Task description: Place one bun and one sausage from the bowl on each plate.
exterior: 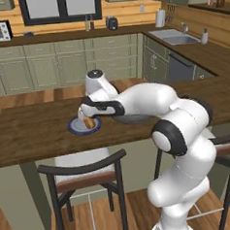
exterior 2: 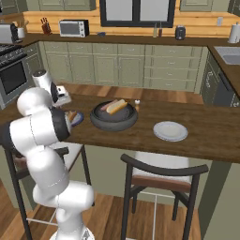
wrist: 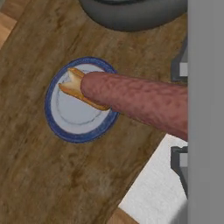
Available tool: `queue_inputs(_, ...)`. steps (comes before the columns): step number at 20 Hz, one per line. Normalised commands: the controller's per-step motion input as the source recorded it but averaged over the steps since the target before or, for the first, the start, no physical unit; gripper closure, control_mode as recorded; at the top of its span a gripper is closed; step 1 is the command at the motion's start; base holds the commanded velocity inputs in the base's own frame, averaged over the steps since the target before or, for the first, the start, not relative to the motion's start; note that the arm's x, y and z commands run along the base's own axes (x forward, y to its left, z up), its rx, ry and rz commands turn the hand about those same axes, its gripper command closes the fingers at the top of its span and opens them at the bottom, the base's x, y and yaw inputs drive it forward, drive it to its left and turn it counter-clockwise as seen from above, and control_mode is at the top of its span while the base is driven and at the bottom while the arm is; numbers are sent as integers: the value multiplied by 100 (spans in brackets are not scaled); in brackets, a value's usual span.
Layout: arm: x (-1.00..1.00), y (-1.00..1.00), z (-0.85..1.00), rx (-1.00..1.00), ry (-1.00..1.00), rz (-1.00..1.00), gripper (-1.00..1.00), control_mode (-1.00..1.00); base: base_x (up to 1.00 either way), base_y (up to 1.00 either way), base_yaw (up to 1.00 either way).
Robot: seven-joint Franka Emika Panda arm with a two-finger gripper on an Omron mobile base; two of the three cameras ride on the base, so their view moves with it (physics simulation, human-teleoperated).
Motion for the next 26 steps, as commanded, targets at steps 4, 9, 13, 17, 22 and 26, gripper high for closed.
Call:
queue_inputs(4, 42, 71, -36, 0, 0, 0, 100, -100, 0, 0, 0)
queue_inputs(9, 52, 30, -18, -1, 2, -6, 100, -100, 0, 0, 0)
queue_inputs(13, 48, 4, -50, -5, 0, -11, 100, -100, 0, 0, 0)
queue_inputs(17, 48, 9, -35, -4, 2, -16, 100, -100, 0, 0, 0)
queue_inputs(22, 42, 7, -40, -6, 6, -9, 100, -100, 0, 0, 0)
queue_inputs(26, 46, 2, -22, -1, 0, -1, -100, -100, 0, 0, 0)
